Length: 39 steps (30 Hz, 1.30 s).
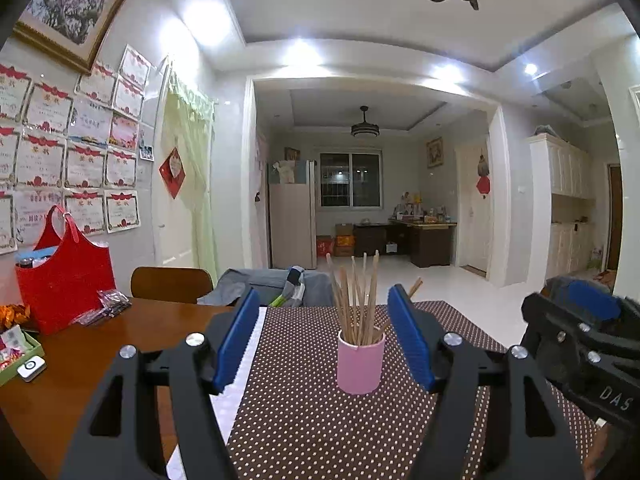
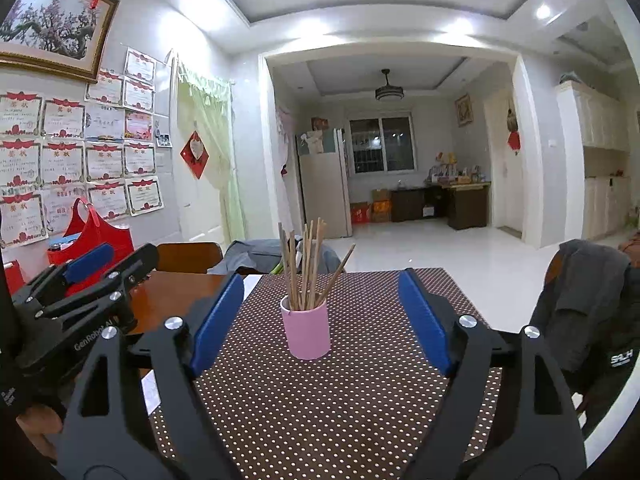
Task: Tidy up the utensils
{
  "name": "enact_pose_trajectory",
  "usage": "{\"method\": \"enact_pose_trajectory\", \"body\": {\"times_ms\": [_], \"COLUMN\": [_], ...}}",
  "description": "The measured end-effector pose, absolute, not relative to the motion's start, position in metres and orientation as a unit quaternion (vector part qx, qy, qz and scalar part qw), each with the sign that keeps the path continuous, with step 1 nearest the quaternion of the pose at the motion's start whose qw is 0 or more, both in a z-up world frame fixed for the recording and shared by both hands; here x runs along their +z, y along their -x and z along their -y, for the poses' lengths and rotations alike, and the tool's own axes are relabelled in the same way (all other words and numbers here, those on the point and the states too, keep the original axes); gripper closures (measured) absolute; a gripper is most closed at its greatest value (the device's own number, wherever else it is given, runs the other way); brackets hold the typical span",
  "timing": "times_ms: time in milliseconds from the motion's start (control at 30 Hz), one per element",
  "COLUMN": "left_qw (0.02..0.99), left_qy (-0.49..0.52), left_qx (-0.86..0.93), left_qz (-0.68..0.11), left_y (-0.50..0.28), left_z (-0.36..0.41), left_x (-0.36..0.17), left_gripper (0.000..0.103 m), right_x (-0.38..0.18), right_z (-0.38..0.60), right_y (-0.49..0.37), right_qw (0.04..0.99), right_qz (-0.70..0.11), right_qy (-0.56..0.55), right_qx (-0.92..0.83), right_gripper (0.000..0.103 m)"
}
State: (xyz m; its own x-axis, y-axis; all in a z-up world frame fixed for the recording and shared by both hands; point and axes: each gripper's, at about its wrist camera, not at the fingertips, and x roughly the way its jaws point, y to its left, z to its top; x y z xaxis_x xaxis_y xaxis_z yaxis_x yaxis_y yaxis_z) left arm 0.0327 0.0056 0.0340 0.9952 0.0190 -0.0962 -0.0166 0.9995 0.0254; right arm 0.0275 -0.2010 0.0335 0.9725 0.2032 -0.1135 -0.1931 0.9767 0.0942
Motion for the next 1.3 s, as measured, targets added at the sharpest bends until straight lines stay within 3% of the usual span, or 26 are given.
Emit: {"method": "enact_pose_trajectory", "body": {"times_ms": [400,600,1300], "left_qw": [0.999,1.000,1.000], "left_qy": [-0.011,-0.006,-0.017], "left_qx": [0.003,0.006,0.006], "left_qz": [-0.031,-0.018,-0.021], "left_y": [0.001,0.007,0.009], "left_z": [0.001,-0.001,0.005], "left_x": [0.037,0.038,0.035], "left_gripper": [0.037,0.029,0.027], "right_x": [0.030,0.028,0.025], "right_z": [0.202,0.204,0.202], "right_y": [0.002,0.004,0.006], "right_qw": [0.996,0.996,0.996], "right_qz": [-0.033,-0.033,-0.035], "right_qy": [-0.027,-0.027,-0.024], "right_qx": [0.079,0.079,0.084], "right_gripper": [0.018,0.017,0.017]}}
